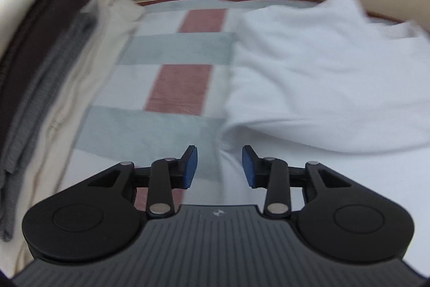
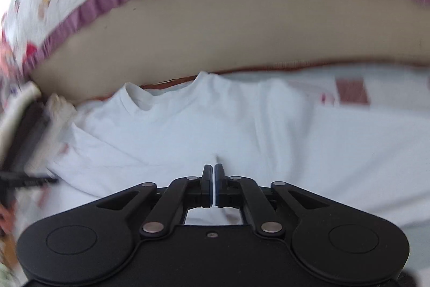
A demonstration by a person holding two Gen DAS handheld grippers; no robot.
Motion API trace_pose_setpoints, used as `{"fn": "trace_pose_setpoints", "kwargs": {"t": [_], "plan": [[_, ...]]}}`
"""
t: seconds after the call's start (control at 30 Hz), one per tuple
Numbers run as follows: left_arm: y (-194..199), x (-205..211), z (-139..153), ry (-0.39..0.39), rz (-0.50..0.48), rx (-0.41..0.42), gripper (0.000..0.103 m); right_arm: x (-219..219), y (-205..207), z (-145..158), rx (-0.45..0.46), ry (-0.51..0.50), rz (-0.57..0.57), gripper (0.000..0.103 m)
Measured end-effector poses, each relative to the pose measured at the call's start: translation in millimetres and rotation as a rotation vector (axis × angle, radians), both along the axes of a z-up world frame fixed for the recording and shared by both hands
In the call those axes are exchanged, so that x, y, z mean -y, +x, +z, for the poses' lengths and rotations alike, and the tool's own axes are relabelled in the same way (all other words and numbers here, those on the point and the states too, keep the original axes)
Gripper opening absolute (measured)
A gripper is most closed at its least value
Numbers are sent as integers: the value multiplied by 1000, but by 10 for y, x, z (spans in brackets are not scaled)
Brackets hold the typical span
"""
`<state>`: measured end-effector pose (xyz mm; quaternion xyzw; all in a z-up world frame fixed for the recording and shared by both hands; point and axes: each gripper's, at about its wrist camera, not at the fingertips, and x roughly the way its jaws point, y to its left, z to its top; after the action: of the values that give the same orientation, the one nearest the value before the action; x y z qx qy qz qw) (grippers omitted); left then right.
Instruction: Fold clothes
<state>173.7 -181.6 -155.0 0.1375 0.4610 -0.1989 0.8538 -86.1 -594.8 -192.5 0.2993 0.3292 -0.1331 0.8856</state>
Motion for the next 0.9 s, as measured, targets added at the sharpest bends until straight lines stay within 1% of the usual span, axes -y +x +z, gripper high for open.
{"fn": "trace_pose_setpoints", "kwargs": {"t": [0.07,0.1,0.13,0.17,0.2,0.23,0.3,0.37,0.47,0.5,0.53,0.57,0.6,0.63,0.7,0.73,0.8,0.83,0.9], "plan": [[-86,-70,166,-70,-52,20,43,110,-36,-33,38,60,-27,11],[-110,-84,238,-91,-68,35,44,154,-43,-44,63,79,-39,16],[-117,-86,294,-106,-74,46,45,175,-40,-60,88,93,-41,26],[-113,-74,334,-116,-73,50,47,172,-23,-74,111,97,-39,33],[-96,-49,360,-128,-70,48,47,160,3,-94,128,96,-36,53],[-73,-22,369,-145,-64,44,47,127,59,-124,124,86,-29,60],[-20,60,351,-178,-60,22,49,49,209,-197,86,58,2,60],[50,180,285,-195,-62,-4,49,-14,337,-289,36,39,26,60],[140,369,143,-186,-58,-40,49,-63,456,-416,10,18,73,60],[158,413,102,-183,-51,-51,49,-71,475,-434,8,12,83,58],[177,440,65,-183,-44,-64,49,-87,466,-428,22,4,98,41],[196,468,27,-183,-36,-76,50,-103,456,-421,36,-4,113,21],[213,487,-5,-183,-31,-87,50,-118,447,-415,51,-11,127,7],[226,491,-27,-185,-29,-95,50,-147,419,-381,71,-25,145,7],[249,494,-65,-190,-26,-110,50,-257,292,-197,136,-69,200,7],[255,482,-64,-194,-24,-112,50,-330,220,-88,151,-86,245,7],[261,452,-50,-201,-18,-115,50,-489,83,104,147,-123,348,7],[265,434,-46,-200,-16,-118,50,-581,13,176,132,-140,412,7],[269,401,-54,-187,-16,-124,50,-740,-89,214,58,-159,533,7]]}}
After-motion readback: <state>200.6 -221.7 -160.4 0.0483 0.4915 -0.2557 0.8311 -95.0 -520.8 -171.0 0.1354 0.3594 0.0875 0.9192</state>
